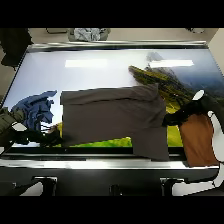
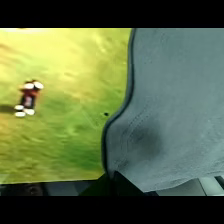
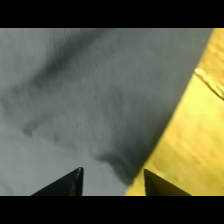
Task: Fold the shirts.
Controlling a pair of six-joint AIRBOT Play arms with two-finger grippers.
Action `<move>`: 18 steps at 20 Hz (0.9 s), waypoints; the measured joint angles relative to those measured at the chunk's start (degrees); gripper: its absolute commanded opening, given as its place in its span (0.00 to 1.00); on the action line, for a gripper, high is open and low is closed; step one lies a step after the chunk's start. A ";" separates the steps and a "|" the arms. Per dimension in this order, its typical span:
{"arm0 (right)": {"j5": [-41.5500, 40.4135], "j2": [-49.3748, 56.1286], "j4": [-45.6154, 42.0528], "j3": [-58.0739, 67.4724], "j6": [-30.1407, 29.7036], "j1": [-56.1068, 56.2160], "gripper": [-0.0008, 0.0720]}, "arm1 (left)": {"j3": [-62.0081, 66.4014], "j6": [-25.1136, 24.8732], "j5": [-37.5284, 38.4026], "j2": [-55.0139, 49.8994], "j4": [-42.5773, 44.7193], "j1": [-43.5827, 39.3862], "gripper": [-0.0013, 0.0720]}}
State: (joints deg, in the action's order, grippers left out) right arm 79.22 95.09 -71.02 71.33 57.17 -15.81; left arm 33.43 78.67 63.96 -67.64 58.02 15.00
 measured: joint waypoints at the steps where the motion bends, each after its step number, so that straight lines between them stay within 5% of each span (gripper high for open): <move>1: -0.20 0.46 0.59 -0.02 0.26 0.00 0.07 | 0.35 -0.28 -0.02 0.00 0.02 0.02 0.06; 7: -0.26 -3.56 1.92 4.68 -1.36 0.04 0.07 | 13.11 -2.21 2.10 1.57 0.04 1.03 0.05; 13: -9.86 -26.64 -1.33 27.43 -4.33 -0.02 0.07 | 55.30 -2.16 0.17 10.36 -0.50 2.95 0.05; 18: -18.60 -47.56 -10.60 37.42 -3.78 -0.11 0.07 | 81.46 3.23 -3.43 17.00 3.52 5.14 0.05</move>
State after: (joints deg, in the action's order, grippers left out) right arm 60.62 47.53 -81.62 108.75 53.39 -15.92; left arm 114.89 81.91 60.53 -50.63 61.54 20.14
